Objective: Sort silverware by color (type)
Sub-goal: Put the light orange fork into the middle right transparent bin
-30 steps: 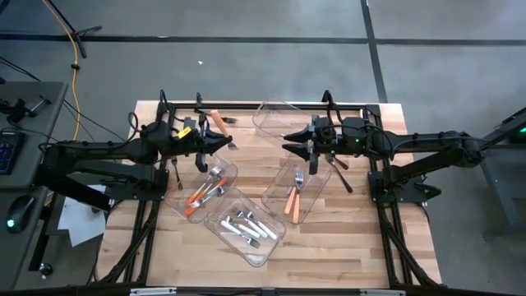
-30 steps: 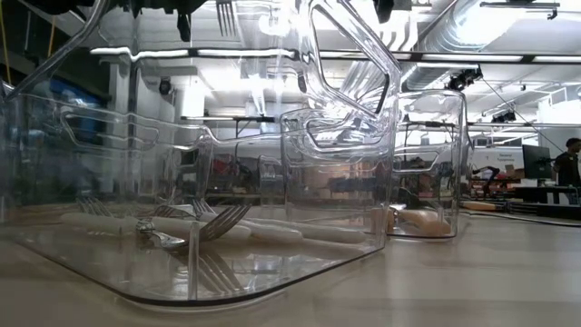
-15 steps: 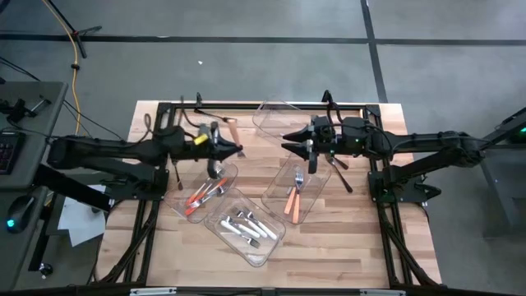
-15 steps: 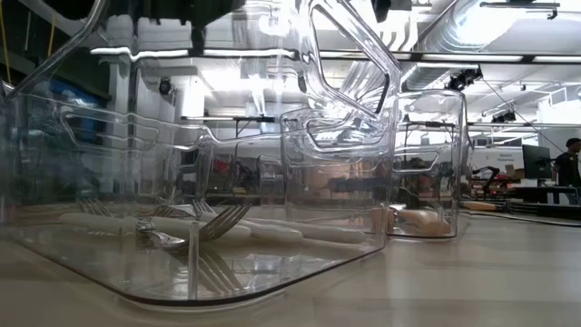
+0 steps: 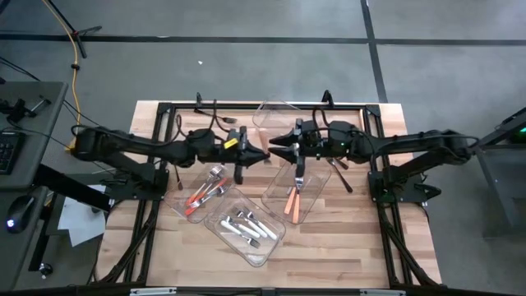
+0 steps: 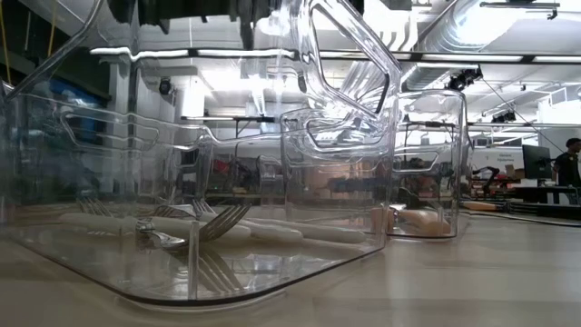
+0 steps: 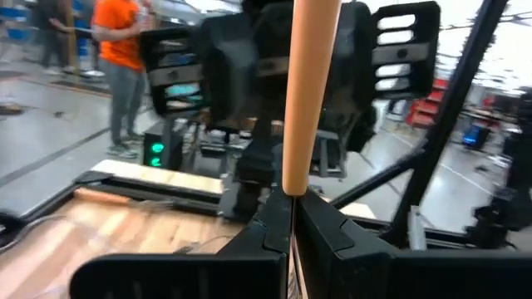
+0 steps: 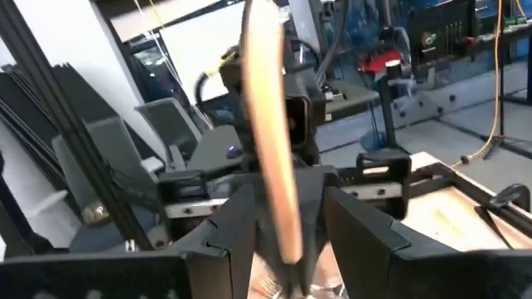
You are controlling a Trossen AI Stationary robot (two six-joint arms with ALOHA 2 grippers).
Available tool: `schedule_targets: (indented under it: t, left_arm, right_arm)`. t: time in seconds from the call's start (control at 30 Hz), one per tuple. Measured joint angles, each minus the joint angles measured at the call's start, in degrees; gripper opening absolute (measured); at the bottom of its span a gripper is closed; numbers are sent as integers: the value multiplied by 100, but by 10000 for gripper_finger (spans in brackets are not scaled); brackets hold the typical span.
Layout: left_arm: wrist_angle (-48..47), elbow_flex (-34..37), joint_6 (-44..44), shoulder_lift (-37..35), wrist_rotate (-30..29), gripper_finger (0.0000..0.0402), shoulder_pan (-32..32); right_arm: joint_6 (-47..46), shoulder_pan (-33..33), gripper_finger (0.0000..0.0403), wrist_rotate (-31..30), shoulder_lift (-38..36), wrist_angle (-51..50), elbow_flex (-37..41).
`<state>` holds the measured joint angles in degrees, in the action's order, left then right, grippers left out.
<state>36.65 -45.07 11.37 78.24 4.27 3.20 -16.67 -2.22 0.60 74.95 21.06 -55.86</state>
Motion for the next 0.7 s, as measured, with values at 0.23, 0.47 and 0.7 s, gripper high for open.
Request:
schedule_targets:
  t: [0.23, 0.47, 0.7]
  left_arm:
    - [22, -212, -1, 261, 138, 0, -22]
    - [15, -211, 34, 277, 73, 0, -24]
    - [17, -211, 3, 277, 71, 0, -26]
  right_arm:
    - [-33, 0, 130, 2, 53, 18, 2]
    - [-133, 0, 130, 257, 71, 26, 2]
    - [-315, 0, 130, 291, 157, 69, 0]
